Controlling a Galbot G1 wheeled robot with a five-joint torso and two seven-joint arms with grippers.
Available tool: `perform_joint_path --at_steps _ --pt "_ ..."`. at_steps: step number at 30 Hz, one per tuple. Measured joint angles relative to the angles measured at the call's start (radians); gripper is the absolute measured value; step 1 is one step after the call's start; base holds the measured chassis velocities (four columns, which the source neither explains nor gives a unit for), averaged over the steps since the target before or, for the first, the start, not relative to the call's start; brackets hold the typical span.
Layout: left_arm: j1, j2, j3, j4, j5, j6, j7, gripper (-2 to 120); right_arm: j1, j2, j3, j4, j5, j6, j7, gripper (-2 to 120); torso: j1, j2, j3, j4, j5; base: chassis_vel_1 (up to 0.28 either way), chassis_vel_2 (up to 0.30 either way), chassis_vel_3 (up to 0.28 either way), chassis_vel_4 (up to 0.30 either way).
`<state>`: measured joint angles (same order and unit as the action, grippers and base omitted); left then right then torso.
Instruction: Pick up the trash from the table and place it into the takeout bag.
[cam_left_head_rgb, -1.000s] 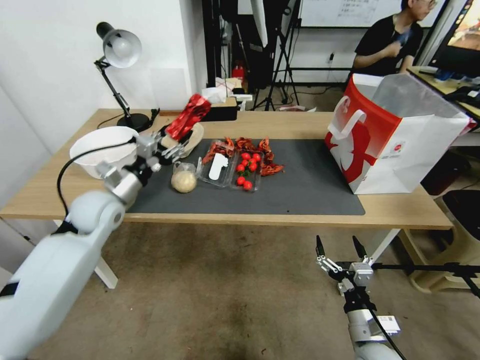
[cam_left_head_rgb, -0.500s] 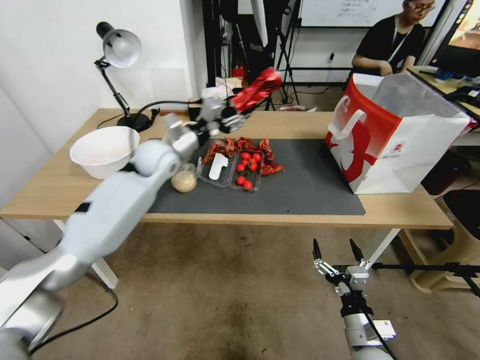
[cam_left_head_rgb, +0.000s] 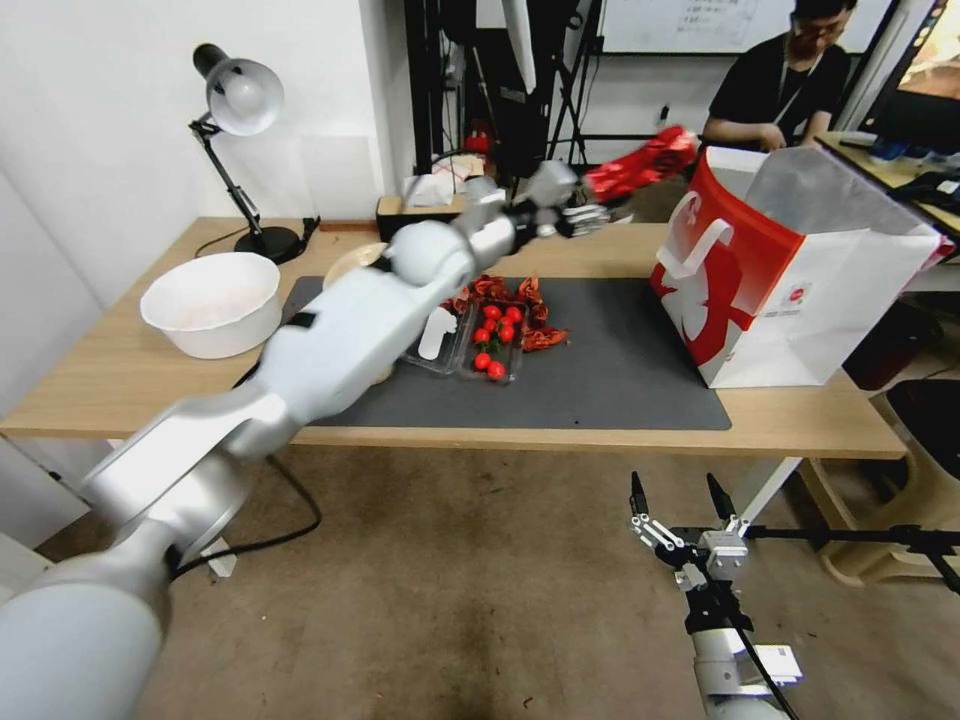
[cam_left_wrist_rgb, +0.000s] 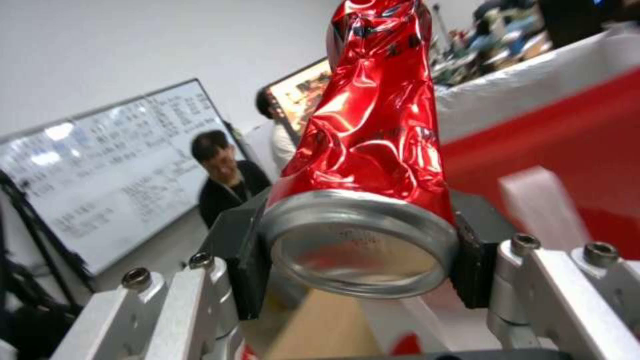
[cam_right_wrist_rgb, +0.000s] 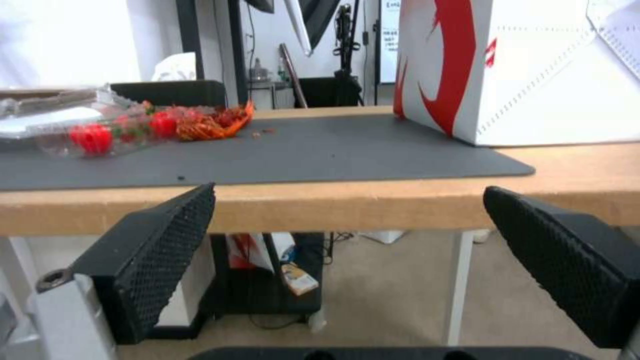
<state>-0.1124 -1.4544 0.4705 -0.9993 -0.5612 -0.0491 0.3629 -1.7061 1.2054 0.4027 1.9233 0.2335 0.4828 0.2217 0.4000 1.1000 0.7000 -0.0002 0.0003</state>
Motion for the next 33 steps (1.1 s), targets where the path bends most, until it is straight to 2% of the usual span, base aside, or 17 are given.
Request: perform_joint_path --at_steps 1,2,5,6,9,10,11,13,14,17,21,27,33 --pt "-0.027 -0.031 0.011 0.038 0.027 0.0 -0.022 51 0.0 -0.001 -0.001 0.001 0.001 0.0 0.0 100 0.0 0.0 0.0 -0.0001 0.0001 0.0 0.0 0.0 0.0" --pt "-0.027 -0.031 0.011 0.038 0.027 0.0 -0.022 51 0.0 -0.001 -0.001 0.001 0.001 0.0 0.0 100 0.0 0.0 0.0 -0.0001 0.0001 0.0 0.0 0.0 0.0" --pt "-0.095 -0.089 0.061 0.132 0.152 -0.022 -0.084 51 0.005 -0.004 -0.002 -0.002 0.003 -0.001 0.002 100 0.0 0.0 0.0 0.0001 0.0001 0.0 0.0 0.0 0.0" --pt "-0.095 -0.089 0.061 0.132 0.152 -0.022 -0.084 51 0.005 -0.004 -0.002 -0.002 0.003 -0.001 0.002 100 0.0 0.0 0.0 0.0001 0.0001 0.0 0.0 0.0 0.0" --pt "-0.137 -0.113 0.106 0.173 0.271 -0.05 -0.117 51 0.008 -0.006 -0.003 -0.004 0.004 -0.001 0.002 100 0.0 0.0 0.0 0.0004 -0.0002 0.0 0.0 0.0 0.0" --pt "-0.137 -0.113 0.106 0.173 0.271 -0.05 -0.117 51 0.008 -0.006 -0.003 -0.004 0.004 -0.001 0.002 100 0.0 0.0 0.0 0.0004 -0.0002 0.0 0.0 0.0 0.0" --pt "-0.146 -0.118 0.114 0.18 0.306 -0.059 -0.121 51 0.008 -0.007 -0.003 -0.005 0.005 -0.001 0.002 100 0.0 0.0 0.0 0.0004 -0.0002 0.0 0.0 0.0 0.0" --pt "-0.167 -0.136 0.137 0.199 0.454 -0.103 -0.136 51 0.011 -0.01 -0.003 -0.01 0.006 -0.001 0.003 100 0.0 0.0 0.0 0.0003 -0.0001 0.0 0.0 0.0 0.0" --pt "-0.167 -0.136 0.137 0.199 0.454 -0.103 -0.136 51 0.011 -0.01 -0.003 -0.01 0.006 -0.001 0.003 100 0.0 0.0 0.0 0.0003 -0.0001 0.0 0.0 0.0 0.0" --pt "-0.171 -0.139 0.164 0.184 0.569 -0.148 -0.151 51 0.013 -0.011 -0.003 -0.013 0.008 -0.001 0.004 100 0.0 0.0 0.0 0.0003 -0.0002 0.0 0.0 0.0 0.0" --pt "-0.171 -0.136 0.191 0.152 0.594 -0.157 -0.17 51 0.015 -0.01 -0.003 -0.016 0.009 -0.001 0.004 100 0.0 0.0 0.0 0.0001 -0.0003 0.0 0.0 0.0 0.0" --pt "-0.182 -0.148 0.201 0.154 0.612 -0.167 -0.207 51 0.014 -0.008 -0.003 -0.018 0.009 -0.001 0.004 100 0.0 0.0 0.0 0.0003 -0.0003 0.0 0.0 0.0 0.0" --pt "-0.201 -0.155 0.259 0.152 0.626 -0.157 -0.24 51 0.013 -0.007 -0.006 -0.02 0.009 -0.001 0.001 100 0.0 0.0 0.0 0.0001 -0.0003 0.0 0.0 0.0 0.0"
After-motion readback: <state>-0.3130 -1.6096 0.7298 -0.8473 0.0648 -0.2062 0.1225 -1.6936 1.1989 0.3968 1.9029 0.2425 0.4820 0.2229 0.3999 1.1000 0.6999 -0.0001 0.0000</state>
